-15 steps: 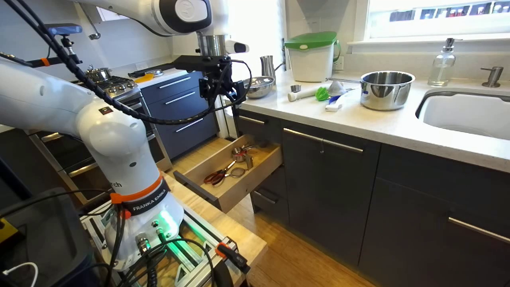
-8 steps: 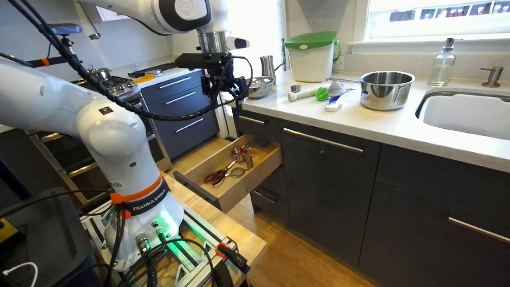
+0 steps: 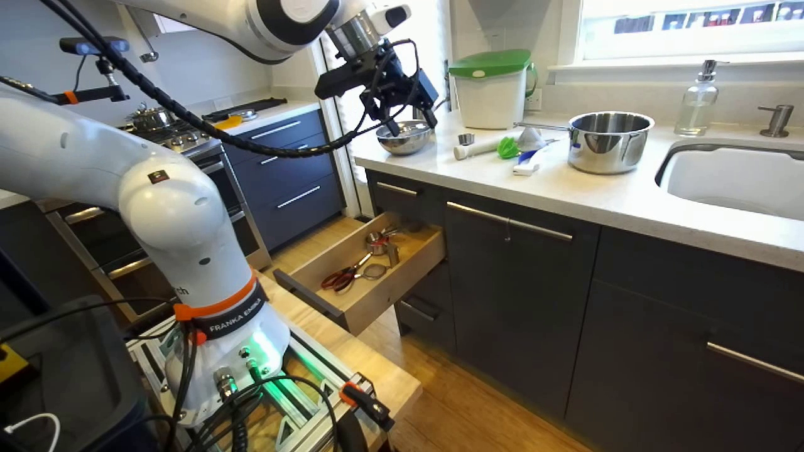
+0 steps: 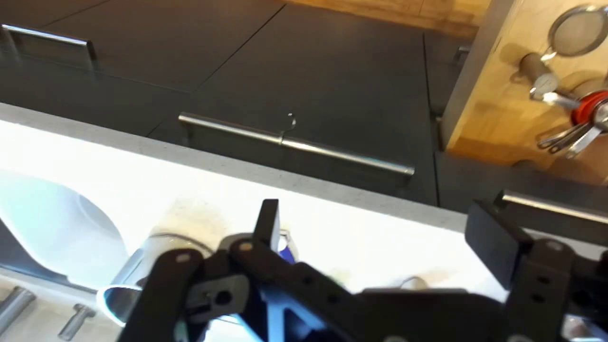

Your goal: Move the silver cup from the drawer to the countertop

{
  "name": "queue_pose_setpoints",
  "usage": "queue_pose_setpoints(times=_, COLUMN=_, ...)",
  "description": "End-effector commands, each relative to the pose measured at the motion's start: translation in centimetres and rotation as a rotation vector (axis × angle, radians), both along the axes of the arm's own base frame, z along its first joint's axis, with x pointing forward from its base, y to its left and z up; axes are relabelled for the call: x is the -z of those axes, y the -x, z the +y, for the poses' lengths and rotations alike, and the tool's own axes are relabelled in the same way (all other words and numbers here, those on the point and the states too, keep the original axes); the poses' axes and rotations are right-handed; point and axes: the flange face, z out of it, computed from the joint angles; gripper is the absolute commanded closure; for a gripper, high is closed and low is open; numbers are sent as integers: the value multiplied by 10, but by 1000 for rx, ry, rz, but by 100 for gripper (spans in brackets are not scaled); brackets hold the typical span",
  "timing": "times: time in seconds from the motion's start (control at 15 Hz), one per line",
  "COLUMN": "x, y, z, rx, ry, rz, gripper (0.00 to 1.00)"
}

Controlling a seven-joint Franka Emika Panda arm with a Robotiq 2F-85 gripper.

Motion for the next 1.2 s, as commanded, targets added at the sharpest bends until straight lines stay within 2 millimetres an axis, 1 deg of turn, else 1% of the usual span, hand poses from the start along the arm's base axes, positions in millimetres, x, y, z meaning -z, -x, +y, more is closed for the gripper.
queue_pose_setpoints(times=0.0, x=0, y=-2, z=-8, rx=20, ry=-6, rz=-24, gripper=0)
queue_pose_setpoints(times=0.13, x=3, y=-5, z=-15, rx=39, ry=-14, rz=-32, gripper=0)
queue_pose_setpoints(times=0.4, x=4, y=-6, z=-14, rx=46, ry=-17, rz=-32, gripper=0)
queue_pose_setpoints(times=0.47, x=5, y=-4, z=-11, rx=82, ry=-35, rz=-19, gripper=0)
queue_pose_setpoints(times=0.53, x=9, y=-9, z=-4, rx=110, ry=-82, rz=9, gripper=0)
queue_pose_setpoints(times=0.6, x=20, y=-25, z=16, rx=122, ry=-128, rz=80, gripper=0)
queue_pose_setpoints(times=0.67, x=29, y=-31, z=30, rx=140, ry=-132, rz=127, gripper=0)
queue_pose_setpoints(times=0.73, x=38, y=-35, z=58, rx=117, ry=-138, rz=186, gripper=0)
queue_pose_setpoints(times=0.87, x=49, y=-36, z=88, rx=132, ry=-107, rz=291, gripper=0)
queue_pose_setpoints(times=1.0, x=61, y=-35, z=116, rx=191, ry=-79, rz=385, gripper=0)
queue_pose_setpoints(times=1.07, x=66, y=-38, z=127, rx=224, ry=-69, rz=427, gripper=0)
queue_pose_setpoints(times=1.13, x=73, y=-40, z=145, rx=258, ry=-76, rz=469, gripper=0)
